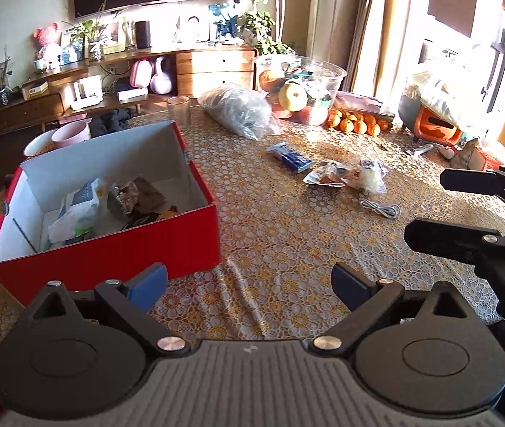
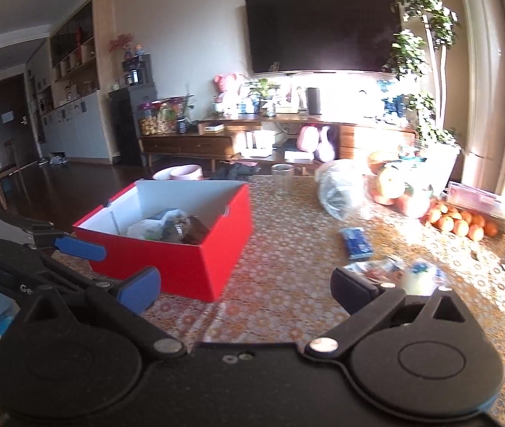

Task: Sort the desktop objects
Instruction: 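Move both open tools away from the box toward the loose packets on the table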

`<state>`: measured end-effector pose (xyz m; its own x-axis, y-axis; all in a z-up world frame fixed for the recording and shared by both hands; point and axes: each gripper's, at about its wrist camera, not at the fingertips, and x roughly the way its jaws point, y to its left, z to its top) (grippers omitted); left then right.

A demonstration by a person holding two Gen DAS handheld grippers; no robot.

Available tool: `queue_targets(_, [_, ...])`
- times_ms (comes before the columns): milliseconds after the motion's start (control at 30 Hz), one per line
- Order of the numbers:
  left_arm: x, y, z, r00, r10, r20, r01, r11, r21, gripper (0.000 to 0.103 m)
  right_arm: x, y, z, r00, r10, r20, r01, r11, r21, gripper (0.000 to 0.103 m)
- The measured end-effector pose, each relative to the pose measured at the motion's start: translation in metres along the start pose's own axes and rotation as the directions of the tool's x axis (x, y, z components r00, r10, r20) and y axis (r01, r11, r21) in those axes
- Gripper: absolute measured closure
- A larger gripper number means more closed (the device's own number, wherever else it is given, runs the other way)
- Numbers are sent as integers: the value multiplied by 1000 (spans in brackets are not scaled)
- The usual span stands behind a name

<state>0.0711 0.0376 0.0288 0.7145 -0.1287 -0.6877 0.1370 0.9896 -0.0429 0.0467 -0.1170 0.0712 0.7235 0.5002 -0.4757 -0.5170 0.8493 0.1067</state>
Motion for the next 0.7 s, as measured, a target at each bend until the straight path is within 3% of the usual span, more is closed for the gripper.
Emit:
queue_targets(400, [30, -53, 16, 996, -87, 19, 85, 994, 67, 4, -16, -54, -14, 992, -126, 11, 126, 991, 50, 0])
queue_targets(700, [64, -73, 31, 994, -104, 25, 102, 991, 85, 4, -6, -93, -17, 985, -173, -9, 173, 982, 78, 0])
